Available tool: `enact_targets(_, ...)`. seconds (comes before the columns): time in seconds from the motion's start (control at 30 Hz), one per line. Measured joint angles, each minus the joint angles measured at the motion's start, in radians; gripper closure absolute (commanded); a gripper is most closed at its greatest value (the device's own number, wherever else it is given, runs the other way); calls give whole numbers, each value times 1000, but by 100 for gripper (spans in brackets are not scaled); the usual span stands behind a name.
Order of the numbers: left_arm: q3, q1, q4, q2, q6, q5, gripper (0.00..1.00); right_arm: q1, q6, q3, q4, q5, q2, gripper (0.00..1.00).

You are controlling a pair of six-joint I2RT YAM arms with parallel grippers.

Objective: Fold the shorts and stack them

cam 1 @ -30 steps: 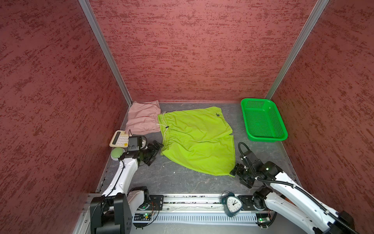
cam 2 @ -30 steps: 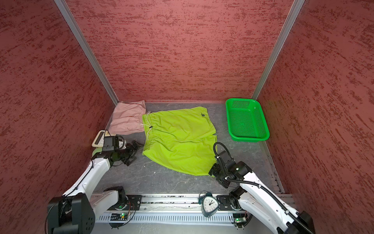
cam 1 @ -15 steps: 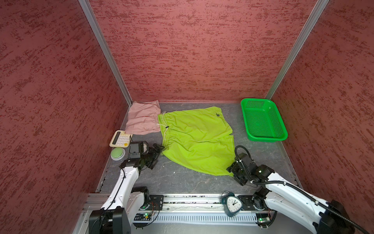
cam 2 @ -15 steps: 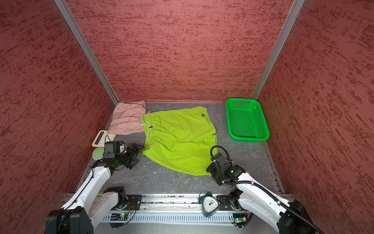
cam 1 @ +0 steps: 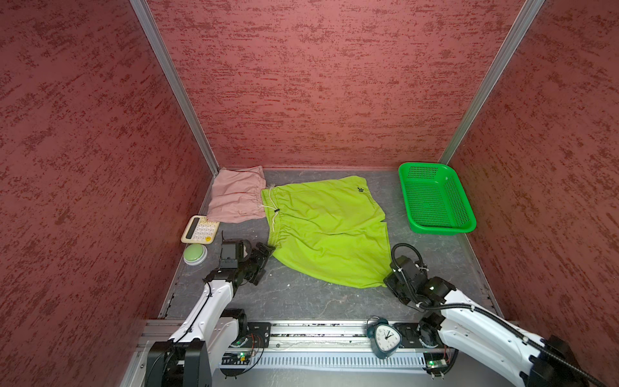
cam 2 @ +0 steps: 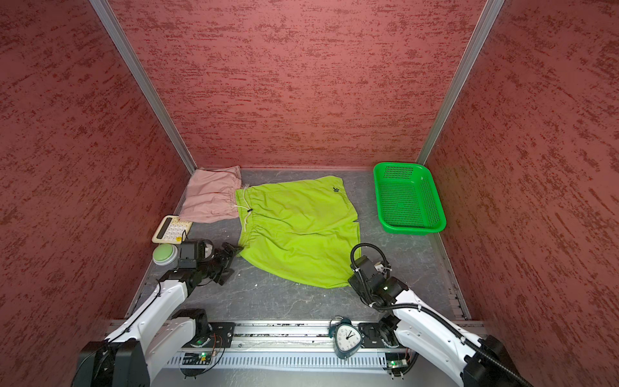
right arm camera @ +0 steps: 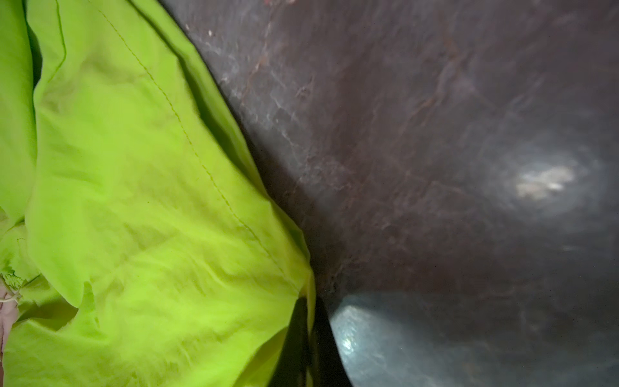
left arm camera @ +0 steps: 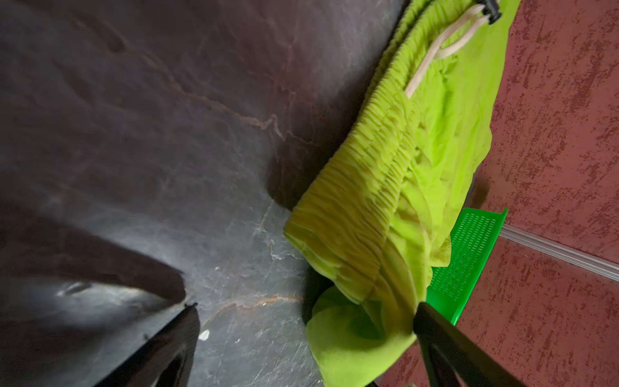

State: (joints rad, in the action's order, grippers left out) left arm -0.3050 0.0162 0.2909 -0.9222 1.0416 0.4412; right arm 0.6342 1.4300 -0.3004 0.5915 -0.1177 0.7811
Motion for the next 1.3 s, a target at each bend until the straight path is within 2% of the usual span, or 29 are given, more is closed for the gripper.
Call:
enact_targets(0.37,76,-5,-227,-21,142,-61,8,0,-19,-28,19,-41,-20,99)
enact_targets(0.57,77,-17,-333,-90,192,-68,10,0,-23,-30,26,-50,-39,99)
enact_targets(0.67,77,-19,-400,-145,212,-62,19,0,-24,-30,27,-51,-43,100)
enact_targets(0.77,76,-29,-437,-190,222,-55,35,0,-24,-30,27,-53,-45,100)
enact_targets(0.9,76,-41,-443,-211,226,-53,70,0,-24,-33,34,-65,-50,100)
enact_targets(1.03,74,-37,-436,-209,214,-56,91,0,-26,-39,53,-89,-66,100)
enact_targets(1.17,42,-16,-379,-200,165,-49,94,0,-38,-71,103,-130,-99,100)
enact_targets(1.3,-70,20,-233,-186,55,-31,94,0,-76,-143,166,-194,-125,100)
